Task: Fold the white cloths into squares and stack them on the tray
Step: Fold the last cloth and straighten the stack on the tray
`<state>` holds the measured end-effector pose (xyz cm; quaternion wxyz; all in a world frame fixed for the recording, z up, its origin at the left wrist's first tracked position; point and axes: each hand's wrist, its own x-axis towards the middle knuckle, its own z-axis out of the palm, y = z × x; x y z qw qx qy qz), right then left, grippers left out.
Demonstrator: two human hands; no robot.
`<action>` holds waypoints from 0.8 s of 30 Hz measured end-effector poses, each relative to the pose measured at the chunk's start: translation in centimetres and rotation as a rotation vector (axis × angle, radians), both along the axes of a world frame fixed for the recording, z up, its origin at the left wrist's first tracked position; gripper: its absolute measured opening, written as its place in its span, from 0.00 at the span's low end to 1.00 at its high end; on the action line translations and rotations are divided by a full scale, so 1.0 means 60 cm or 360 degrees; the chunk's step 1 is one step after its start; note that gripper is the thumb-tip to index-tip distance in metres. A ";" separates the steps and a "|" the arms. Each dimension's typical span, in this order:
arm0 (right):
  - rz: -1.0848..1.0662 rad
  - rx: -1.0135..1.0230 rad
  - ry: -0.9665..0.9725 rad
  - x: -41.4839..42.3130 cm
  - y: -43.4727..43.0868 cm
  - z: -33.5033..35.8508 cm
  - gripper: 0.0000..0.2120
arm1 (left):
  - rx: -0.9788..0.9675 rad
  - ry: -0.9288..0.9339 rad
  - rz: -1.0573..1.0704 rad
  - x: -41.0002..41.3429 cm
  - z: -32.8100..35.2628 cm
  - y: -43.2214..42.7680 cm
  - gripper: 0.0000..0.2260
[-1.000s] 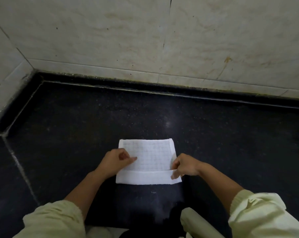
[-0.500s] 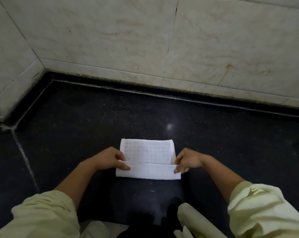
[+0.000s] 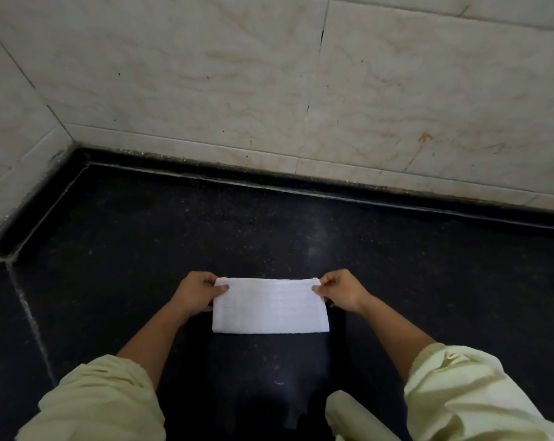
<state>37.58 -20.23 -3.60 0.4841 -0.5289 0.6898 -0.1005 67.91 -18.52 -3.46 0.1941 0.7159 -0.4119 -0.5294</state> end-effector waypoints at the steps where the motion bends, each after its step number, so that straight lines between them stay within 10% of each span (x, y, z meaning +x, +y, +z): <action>1: -0.0006 -0.0023 0.0049 0.002 -0.002 -0.004 0.11 | -0.0012 -0.0013 0.0007 0.001 -0.005 -0.002 0.05; 12: -0.0118 -0.0385 0.0453 0.021 0.021 -0.010 0.06 | -0.0580 -0.0782 -0.0204 -0.015 -0.043 0.026 0.14; 24: -0.0169 -0.0292 0.0478 0.020 0.113 -0.029 0.17 | -0.0555 -0.0451 -0.0065 -0.018 -0.075 0.130 0.21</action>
